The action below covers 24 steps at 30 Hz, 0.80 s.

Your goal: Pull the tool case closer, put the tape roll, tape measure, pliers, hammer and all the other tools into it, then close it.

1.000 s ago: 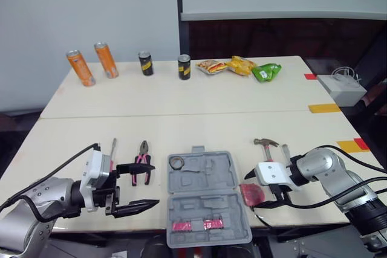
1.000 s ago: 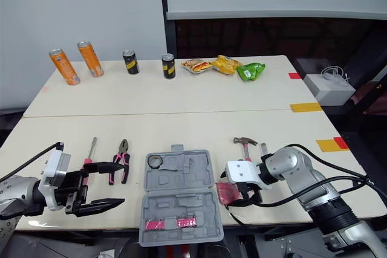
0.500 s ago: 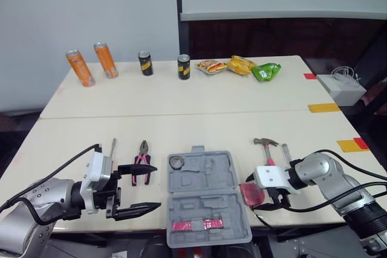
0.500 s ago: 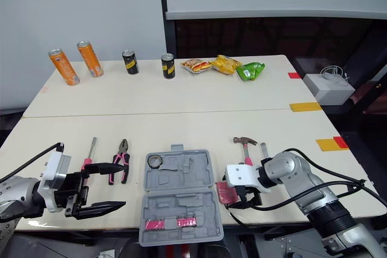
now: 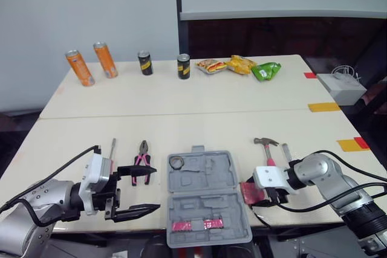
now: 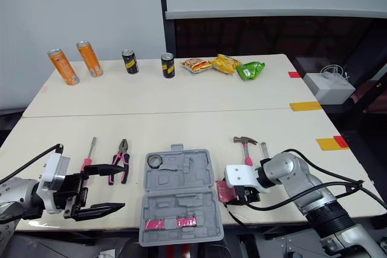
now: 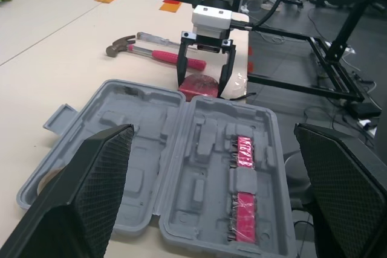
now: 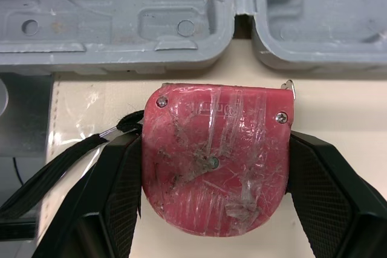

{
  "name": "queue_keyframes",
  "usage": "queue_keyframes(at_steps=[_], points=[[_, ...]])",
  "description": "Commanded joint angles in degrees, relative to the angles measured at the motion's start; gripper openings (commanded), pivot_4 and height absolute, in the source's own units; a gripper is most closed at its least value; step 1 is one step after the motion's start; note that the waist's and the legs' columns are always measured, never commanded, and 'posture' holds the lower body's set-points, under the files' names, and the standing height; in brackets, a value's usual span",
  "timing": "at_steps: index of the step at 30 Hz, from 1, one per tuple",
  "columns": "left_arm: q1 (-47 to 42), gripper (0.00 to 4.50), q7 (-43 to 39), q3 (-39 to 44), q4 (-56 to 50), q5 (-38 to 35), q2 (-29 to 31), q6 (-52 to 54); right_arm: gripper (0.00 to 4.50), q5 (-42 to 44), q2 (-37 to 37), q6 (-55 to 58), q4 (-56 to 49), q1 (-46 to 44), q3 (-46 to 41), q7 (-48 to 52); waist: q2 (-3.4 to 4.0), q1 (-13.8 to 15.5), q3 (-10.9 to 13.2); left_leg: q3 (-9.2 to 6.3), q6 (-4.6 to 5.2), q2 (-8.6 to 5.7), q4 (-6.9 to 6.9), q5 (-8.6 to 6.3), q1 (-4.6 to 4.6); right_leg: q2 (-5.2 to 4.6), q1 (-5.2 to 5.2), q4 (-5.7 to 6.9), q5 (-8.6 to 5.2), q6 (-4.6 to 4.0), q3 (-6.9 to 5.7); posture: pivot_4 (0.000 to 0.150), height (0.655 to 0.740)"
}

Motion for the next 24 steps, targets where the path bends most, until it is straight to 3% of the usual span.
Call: queue_keyframes(at_steps=[1,7,10,15,24], points=[[-0.65,4.50,3.15,2.60,-3.46,-3.01,-0.90,0.93,2.86,2.93,-3.57,6.73,-7.60,-5.02,-4.56,2.54,0.04,-0.12,0.04,0.02,0.00,0.00,0.00,0.00,0.00,0.00,-0.02,0.04,0.00,0.00,0.04,0.150,0.7400],[-0.94,4.50,10.74,6.33,-5.74,-4.89,-4.51,0.55,2.86,2.05,-3.08,28.25,-16.79,-21.52,1.91,7.01,0.09,-0.36,0.14,0.07,-0.01,0.13,0.00,0.01,0.06,0.17,-0.05,0.28,-0.01,-0.01,0.15,0.150,0.7400],[-0.28,4.50,9.55,8.78,-3.95,-5.68,-5.93,-1.45,2.86,-0.93,-0.43,33.32,-15.75,-28.72,8.94,8.77,0.06,-0.09,0.15,0.03,-0.04,0.20,0.00,0.02,0.15,0.24,-0.08,0.30,-0.03,-0.04,0.14,0.150,0.7400],[2.95,4.50,4.25,13.31,0.06,-9.55,-5.09,-0.46,2.86,-6.44,4.92,33.59,-9.08,-35.53,18.81,9.52,0.03,-0.03,0.17,0.10,-0.05,0.19,0.01,0.01,0.01,0.22,-0.22,0.25,-0.03,-0.04,0.18,0.150,0.7400],[10.60,4.50,-1.24,15.77,5.08,-5.59,-5.99,-4.98,2.86,-14.75,14.30,29.45,3.26,-38.24,26.86,5.56,-0.05,-0.11,0.23,0.21,-0.16,0.22,0.00,-0.06,0.03,0.22,-0.28,0.25,-0.03,-0.04,0.27,0.150,0.7400]])
